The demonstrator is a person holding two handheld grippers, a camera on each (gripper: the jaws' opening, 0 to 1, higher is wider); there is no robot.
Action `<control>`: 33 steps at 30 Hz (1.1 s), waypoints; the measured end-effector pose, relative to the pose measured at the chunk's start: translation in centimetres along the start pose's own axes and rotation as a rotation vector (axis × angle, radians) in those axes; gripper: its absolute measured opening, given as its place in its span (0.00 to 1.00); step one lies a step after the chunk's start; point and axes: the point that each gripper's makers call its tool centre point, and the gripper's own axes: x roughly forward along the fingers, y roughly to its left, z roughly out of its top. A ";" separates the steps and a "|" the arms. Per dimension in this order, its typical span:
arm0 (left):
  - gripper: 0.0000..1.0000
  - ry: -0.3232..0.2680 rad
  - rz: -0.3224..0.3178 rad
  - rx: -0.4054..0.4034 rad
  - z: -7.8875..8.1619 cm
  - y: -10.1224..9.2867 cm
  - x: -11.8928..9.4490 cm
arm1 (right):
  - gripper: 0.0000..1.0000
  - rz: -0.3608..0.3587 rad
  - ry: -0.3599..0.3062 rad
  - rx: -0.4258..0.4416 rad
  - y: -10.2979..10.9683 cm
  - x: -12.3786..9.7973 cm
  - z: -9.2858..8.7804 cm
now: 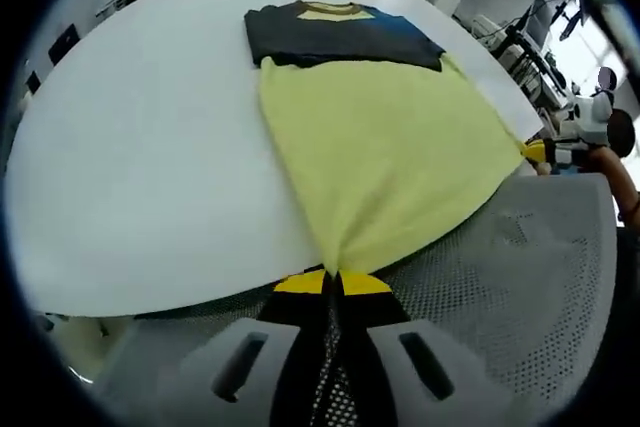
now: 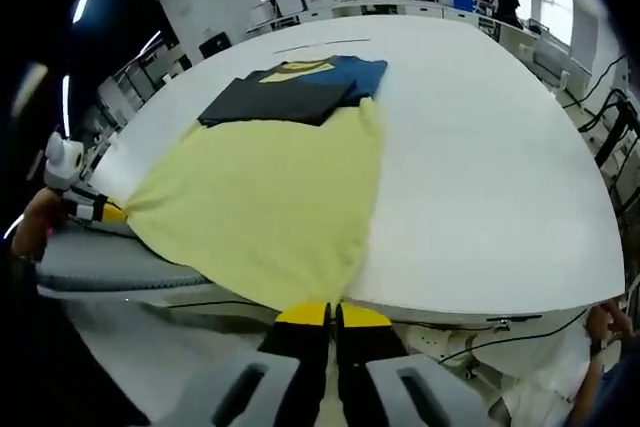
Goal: Fold the garment on the visible template until the final outline fits inside the template.
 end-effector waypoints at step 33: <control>0.00 -0.190 0.014 0.026 7.8 0.0 -5.1 | 0.00 -0.028 -0.240 -0.065 -0.4 -3.5 10.3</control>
